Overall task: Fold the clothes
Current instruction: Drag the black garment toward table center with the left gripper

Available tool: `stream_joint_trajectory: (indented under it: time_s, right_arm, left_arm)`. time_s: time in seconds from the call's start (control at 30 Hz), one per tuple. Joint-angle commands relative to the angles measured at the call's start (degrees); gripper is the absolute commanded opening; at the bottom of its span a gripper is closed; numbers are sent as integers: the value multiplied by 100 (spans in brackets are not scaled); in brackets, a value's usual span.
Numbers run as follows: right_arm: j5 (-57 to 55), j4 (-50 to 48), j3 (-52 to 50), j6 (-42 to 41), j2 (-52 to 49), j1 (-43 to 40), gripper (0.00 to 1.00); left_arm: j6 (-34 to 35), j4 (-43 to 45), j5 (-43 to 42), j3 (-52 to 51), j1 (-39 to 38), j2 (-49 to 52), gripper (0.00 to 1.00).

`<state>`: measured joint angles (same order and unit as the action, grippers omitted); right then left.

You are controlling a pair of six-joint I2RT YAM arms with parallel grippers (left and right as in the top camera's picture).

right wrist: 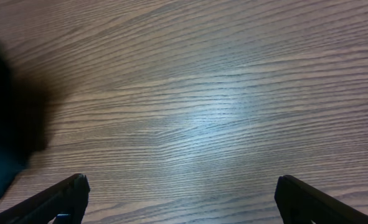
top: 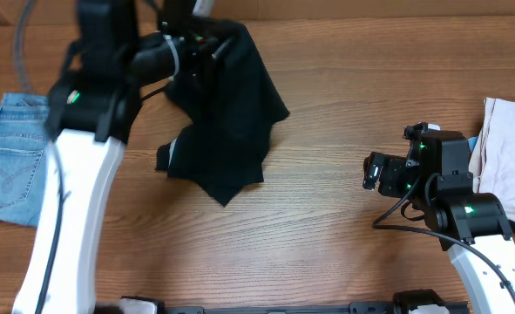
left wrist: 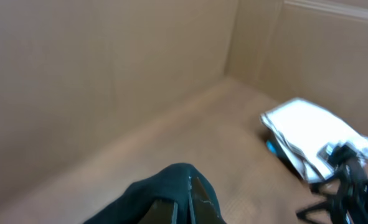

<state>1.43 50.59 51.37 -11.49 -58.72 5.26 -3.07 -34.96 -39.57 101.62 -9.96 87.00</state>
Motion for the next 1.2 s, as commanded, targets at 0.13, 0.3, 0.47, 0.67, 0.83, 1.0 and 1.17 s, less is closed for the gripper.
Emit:
stream_joint_trajectory:
  time_s: [0.13, 0.3, 0.47, 0.67, 0.83, 1.0, 1.17]
  right_arm:
    - [-33, -17, 146, 42, -127, -17, 100]
    - [-33, 9, 146, 42, -125, -17, 100]
    - [-31, 42, 146, 39, -125, -17, 100]
    - [-31, 87, 146, 37, -125, -17, 100]
    - [-31, 74, 146, 39, -125, -17, 100]
    - [-28, 76, 146, 37, -125, -17, 100]
    - [-28, 79, 146, 37, -125, -17, 100]
  left_arm:
    - [-164, 415, 2218, 146, 35, -2223, 4]
    - [-164, 1010, 2409, 146, 35, -1147, 4]
    - [317, 1639, 3012, 146, 105, 1130, 53]
    - [651, -577, 2608, 146, 629, 1845, 100]
    - [221, -2070, 2382, 105, 177, 1821, 100]
    - [-127, -2199, 3773, -393, -608, 2050, 100]
    - [-256, -1386, 3884, -1086, -949, 2531, 91]
